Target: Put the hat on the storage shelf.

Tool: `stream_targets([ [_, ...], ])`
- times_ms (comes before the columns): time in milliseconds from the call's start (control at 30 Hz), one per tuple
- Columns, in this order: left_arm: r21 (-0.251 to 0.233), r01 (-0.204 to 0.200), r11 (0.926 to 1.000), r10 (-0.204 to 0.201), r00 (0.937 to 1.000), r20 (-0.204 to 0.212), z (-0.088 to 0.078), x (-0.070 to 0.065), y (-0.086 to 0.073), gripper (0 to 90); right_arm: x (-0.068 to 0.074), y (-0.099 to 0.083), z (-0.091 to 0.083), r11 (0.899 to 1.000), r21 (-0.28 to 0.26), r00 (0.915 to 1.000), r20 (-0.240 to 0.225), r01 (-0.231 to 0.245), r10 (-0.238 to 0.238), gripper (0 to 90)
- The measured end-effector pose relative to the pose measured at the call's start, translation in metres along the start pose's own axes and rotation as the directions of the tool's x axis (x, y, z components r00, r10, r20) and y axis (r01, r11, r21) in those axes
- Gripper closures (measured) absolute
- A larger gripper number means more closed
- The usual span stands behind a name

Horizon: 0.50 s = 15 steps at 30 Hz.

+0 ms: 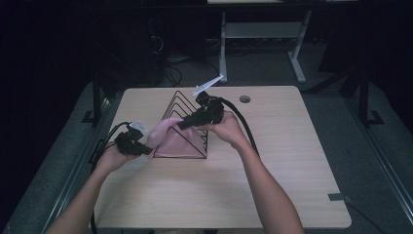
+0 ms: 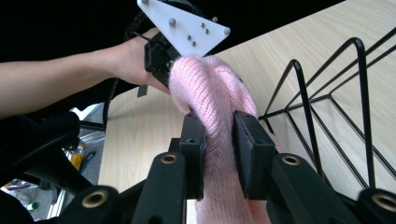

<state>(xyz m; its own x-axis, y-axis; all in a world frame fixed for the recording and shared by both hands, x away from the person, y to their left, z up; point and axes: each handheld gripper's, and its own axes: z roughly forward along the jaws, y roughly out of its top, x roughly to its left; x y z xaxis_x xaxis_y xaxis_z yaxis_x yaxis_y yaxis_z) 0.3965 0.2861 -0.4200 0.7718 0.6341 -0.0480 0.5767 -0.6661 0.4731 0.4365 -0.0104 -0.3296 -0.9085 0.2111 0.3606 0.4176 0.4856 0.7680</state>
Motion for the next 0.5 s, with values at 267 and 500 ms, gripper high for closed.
stream_targets([
  [267, -0.008, -0.002, 1.0, 0.002, 1.0, 0.003, -0.0005, 0.0001, -0.0002, 82.2, -0.0001, -0.0002, 0.0, 1.0, -0.006, 1.0, -0.001, 0.002, -0.002, 70.7],
  [500, -0.014, -0.001, 0.9999, 0.0, 1.0, -0.003, -0.0065, -0.0006, -0.0008, 80.8, 0.002, -0.0025, -0.0021, 1.0, -0.023, 0.9998, 0.008, 0.018, -0.017, 69.5],
])
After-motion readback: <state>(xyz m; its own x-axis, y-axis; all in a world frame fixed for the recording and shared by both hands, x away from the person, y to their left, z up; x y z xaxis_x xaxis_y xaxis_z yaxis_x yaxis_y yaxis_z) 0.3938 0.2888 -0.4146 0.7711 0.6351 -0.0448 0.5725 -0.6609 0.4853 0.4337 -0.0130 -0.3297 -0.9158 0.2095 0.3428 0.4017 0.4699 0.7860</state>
